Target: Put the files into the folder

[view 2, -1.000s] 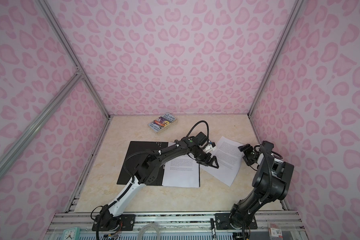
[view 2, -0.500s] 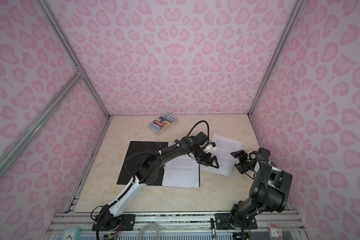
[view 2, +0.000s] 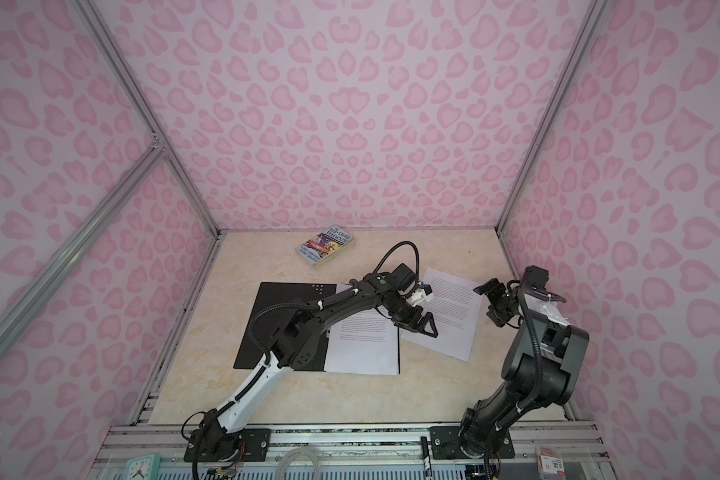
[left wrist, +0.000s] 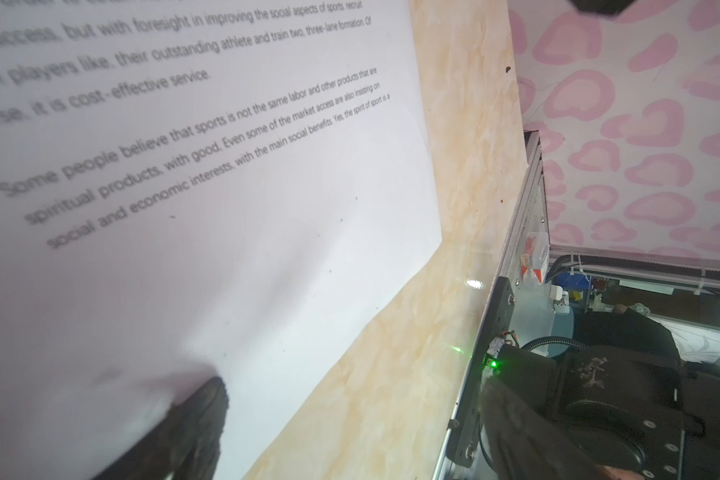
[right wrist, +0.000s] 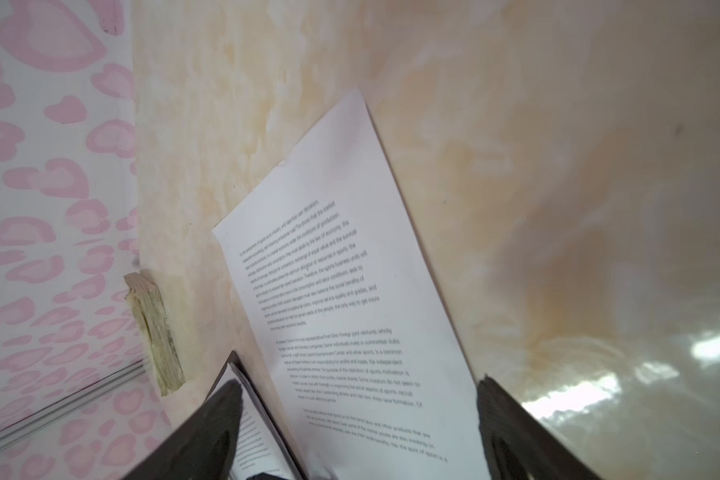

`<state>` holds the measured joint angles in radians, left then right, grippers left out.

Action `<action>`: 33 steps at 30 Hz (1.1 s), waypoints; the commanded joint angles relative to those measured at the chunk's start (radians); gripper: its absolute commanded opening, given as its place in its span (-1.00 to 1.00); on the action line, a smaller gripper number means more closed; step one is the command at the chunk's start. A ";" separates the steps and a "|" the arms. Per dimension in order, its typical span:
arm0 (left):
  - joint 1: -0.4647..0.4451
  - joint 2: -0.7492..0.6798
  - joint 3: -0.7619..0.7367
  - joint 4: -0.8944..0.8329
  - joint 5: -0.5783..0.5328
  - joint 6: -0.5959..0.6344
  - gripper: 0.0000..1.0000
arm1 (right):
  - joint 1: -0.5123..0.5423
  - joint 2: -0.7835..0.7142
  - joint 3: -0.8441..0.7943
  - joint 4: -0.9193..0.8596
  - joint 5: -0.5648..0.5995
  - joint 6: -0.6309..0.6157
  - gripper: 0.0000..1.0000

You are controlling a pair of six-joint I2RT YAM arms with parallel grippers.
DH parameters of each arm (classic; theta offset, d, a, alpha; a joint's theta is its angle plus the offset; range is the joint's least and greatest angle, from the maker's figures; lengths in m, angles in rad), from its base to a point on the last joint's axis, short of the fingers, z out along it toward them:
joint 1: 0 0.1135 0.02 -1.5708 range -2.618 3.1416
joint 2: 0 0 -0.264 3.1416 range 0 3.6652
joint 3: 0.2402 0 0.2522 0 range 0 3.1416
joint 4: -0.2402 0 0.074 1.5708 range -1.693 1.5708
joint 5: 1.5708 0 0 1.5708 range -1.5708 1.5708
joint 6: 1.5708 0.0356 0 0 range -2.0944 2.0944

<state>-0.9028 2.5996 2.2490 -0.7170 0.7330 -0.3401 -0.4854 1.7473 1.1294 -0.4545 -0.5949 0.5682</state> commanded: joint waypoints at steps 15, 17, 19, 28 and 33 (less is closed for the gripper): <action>0.013 0.029 -0.054 -0.235 -0.192 -0.008 0.94 | 0.060 0.425 0.448 -0.163 0.120 -0.227 0.76; 0.013 0.029 -0.054 -0.239 -0.190 -0.007 0.94 | 0.063 0.452 0.462 -0.171 0.091 -0.246 0.76; 0.013 0.029 -0.054 -0.239 -0.190 -0.006 0.94 | 0.072 0.468 0.472 -0.185 0.078 -0.270 0.79; 0.028 0.064 -0.022 -0.237 -0.156 -0.019 0.94 | 0.103 0.517 0.430 -0.299 -0.045 -0.315 0.81; 0.031 0.076 -0.005 -0.233 -0.146 -0.025 0.95 | 0.124 0.523 0.424 -0.480 -0.082 -0.319 0.81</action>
<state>-0.8726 2.6244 2.2604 -0.7166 0.8059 -0.3485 -0.3813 2.2196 1.5906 -0.5526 -0.7563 0.2398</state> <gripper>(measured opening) 0.971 0.905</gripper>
